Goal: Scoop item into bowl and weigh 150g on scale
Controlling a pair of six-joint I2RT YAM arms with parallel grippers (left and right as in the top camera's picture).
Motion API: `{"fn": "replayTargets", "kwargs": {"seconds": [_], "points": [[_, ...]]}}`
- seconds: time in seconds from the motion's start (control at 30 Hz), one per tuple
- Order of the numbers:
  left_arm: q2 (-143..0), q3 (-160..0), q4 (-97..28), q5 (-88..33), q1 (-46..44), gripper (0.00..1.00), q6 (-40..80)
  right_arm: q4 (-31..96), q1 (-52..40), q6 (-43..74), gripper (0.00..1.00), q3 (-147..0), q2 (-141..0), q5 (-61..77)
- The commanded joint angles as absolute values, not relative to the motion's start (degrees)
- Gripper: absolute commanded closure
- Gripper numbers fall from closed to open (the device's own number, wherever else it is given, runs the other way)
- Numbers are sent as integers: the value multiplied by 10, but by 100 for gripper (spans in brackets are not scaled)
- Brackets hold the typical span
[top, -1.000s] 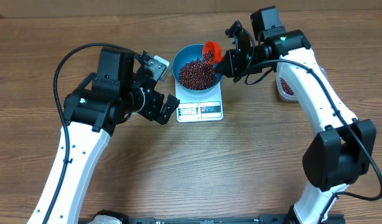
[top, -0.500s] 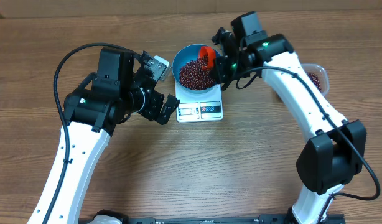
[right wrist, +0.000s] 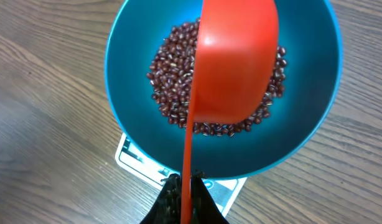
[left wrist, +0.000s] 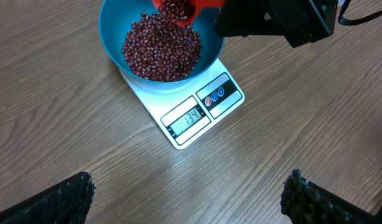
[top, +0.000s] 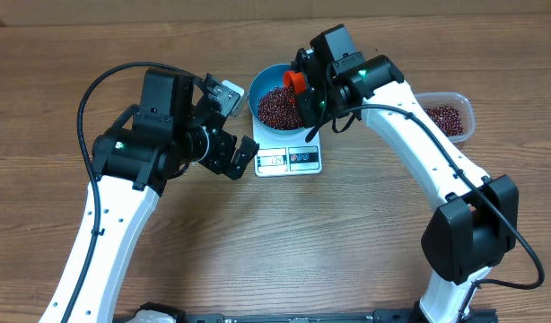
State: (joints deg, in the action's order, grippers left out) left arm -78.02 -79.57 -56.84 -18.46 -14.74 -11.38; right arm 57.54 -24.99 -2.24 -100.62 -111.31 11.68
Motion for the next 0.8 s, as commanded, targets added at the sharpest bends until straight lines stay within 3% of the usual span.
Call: {"fn": "replayTargets", "kwargs": {"seconds": [0.0, 0.77], "points": [[-784, -804, -568, -189, -146, 0, -122, 573, -240, -29, 96, -1027, -1112, 134], [-784, -804, -568, -189, -147, 0, -122, 573, -256, -57, 96, -1027, -1112, 80]]}}
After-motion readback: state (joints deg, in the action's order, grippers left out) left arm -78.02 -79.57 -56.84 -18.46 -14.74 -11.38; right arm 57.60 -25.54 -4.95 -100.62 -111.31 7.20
